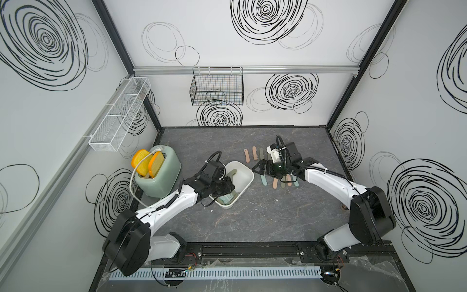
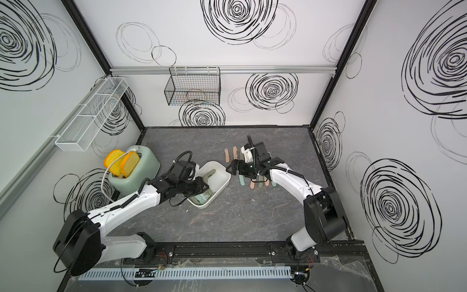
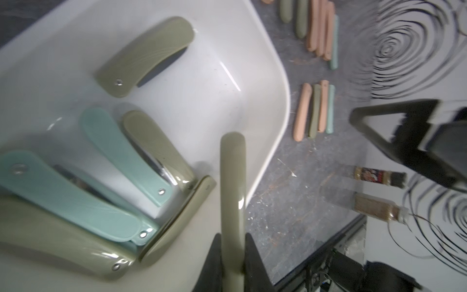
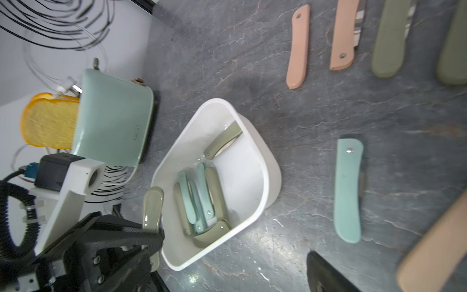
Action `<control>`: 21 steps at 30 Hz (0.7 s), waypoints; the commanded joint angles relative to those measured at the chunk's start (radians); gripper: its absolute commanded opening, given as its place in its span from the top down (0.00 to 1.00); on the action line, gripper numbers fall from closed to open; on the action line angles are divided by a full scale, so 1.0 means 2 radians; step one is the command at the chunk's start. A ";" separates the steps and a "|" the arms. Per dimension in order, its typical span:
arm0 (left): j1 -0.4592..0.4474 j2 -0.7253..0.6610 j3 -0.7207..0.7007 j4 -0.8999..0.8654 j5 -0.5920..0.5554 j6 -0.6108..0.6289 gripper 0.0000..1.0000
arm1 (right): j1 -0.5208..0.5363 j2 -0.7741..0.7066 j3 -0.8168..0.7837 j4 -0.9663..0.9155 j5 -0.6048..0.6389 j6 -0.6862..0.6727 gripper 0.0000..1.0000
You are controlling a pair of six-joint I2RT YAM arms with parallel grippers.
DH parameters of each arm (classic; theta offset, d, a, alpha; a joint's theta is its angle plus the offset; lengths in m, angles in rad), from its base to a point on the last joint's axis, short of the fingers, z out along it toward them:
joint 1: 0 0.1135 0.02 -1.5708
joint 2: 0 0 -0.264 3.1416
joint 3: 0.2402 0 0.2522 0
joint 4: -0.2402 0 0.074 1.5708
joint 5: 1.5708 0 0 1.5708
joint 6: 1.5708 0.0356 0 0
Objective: Take the fruit knife out of the storage box
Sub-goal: Pick up the fruit knife from the storage box.
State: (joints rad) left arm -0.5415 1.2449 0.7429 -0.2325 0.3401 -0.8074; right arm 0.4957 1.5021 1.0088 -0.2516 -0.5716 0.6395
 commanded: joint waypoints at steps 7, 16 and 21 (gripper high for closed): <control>0.035 -0.035 -0.059 0.237 0.191 -0.013 1.00 | 0.026 -0.001 -0.018 0.182 -0.113 0.140 0.07; 0.038 -0.001 -0.039 0.295 0.215 -0.068 1.00 | 0.054 0.023 -0.002 0.219 -0.118 0.167 0.20; 0.038 0.022 -0.025 0.319 0.223 -0.092 1.00 | 0.061 0.031 0.010 0.232 -0.120 0.173 0.32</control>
State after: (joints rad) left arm -0.4732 1.2697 0.6510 0.3038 0.7467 -0.9474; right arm 0.6090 1.5505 0.9897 0.1513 -0.7918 0.9527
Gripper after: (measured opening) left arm 0.146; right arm 0.695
